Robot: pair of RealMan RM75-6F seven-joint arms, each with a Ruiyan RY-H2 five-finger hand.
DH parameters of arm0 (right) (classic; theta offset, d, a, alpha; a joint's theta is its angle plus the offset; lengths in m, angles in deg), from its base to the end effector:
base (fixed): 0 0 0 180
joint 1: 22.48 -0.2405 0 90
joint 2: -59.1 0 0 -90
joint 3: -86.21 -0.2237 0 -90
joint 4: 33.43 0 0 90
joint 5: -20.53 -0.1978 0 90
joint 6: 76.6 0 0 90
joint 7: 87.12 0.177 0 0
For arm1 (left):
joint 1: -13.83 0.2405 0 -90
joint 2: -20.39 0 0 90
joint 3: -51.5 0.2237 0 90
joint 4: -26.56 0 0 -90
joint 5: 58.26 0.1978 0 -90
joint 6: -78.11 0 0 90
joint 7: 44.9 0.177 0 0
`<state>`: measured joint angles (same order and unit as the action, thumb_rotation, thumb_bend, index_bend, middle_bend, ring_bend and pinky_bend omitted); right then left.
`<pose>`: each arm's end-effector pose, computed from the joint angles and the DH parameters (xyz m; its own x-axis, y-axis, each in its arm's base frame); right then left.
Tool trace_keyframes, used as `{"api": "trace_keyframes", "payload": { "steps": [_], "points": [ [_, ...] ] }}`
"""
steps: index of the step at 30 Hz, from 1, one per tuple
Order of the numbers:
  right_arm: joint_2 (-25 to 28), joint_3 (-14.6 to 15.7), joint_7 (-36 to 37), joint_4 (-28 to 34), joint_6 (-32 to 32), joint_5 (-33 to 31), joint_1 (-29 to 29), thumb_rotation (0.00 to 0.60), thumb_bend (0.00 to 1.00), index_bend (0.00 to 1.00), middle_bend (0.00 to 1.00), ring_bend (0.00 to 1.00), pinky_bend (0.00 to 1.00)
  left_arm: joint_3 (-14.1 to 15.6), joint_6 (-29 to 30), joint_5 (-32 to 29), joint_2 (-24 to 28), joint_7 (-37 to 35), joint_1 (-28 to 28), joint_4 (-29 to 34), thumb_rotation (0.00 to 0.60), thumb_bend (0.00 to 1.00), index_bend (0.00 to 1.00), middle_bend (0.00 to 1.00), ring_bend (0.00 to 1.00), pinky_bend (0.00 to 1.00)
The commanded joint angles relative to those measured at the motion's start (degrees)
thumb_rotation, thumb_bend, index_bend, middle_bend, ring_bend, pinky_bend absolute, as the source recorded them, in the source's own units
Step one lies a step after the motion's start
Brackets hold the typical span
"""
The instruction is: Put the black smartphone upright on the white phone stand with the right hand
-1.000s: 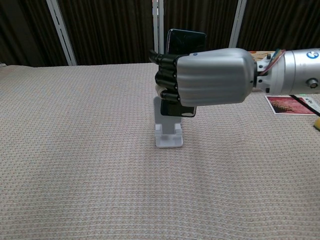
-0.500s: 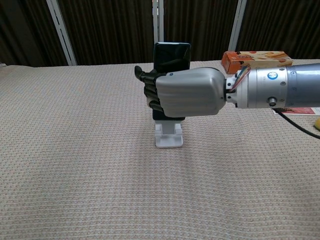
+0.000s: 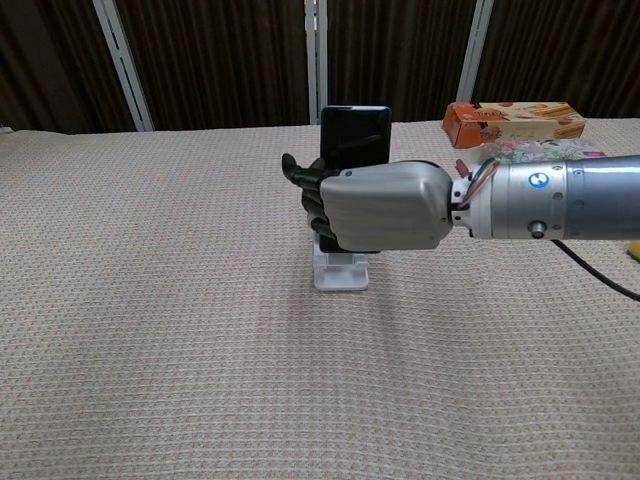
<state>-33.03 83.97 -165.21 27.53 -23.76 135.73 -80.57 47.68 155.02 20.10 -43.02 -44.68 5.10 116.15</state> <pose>-0.0448 -0.3351 -0.0615 0.2345 0.9279 -0.2897 0.7233 0.0325 0.6898 -0.3019 0.2328 0.1550 0.4296 0.0931 0.8982 0.8975 0.0657 -0.4361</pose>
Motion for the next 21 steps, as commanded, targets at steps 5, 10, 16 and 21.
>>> {"api": "trace_keyframes", "payload": {
  "steps": [5, 10, 16, 21],
  "points": [
    [-0.9, 0.7, 0.4, -0.5, 0.4, 0.1, 0.6, 0.600, 0.23, 0.47, 0.45, 0.34, 0.19, 0.0, -0.2, -0.1, -0.2, 0.3, -0.1, -0.1, 0.600, 0.00, 0.00, 0.00, 0.00, 0.00],
    [-2.1, 0.8, 0.1, -1.0, 0.7, 0.3, 0.8, 0.600, 0.23, 0.46, 0.44, 0.34, 0.19, 0.0, -0.2, -0.3, -0.3, 0.5, -0.1, -0.2, 0.600, 0.00, 0.00, 0.00, 0.00, 0.00],
    [-3.3, 0.4, 0.0, -2.1, 1.5, 0.1, 1.1, 0.600, 0.23, 0.45, 0.43, 0.34, 0.19, 0.0, -0.2, -0.3, -0.3, 0.5, -0.1, -0.3, 0.600, 0.00, 0.00, 0.00, 0.00, 0.00],
    [-3.6, 0.2, -0.1, -2.2, 1.6, 0.0, 1.1, 0.600, 0.23, 0.42, 0.41, 0.33, 0.19, 0.0, -0.3, -0.4, -0.4, 0.6, -0.2, -0.3, 0.600, 0.00, 0.00, 0.00, 0.00, 0.00]
  ]
}}
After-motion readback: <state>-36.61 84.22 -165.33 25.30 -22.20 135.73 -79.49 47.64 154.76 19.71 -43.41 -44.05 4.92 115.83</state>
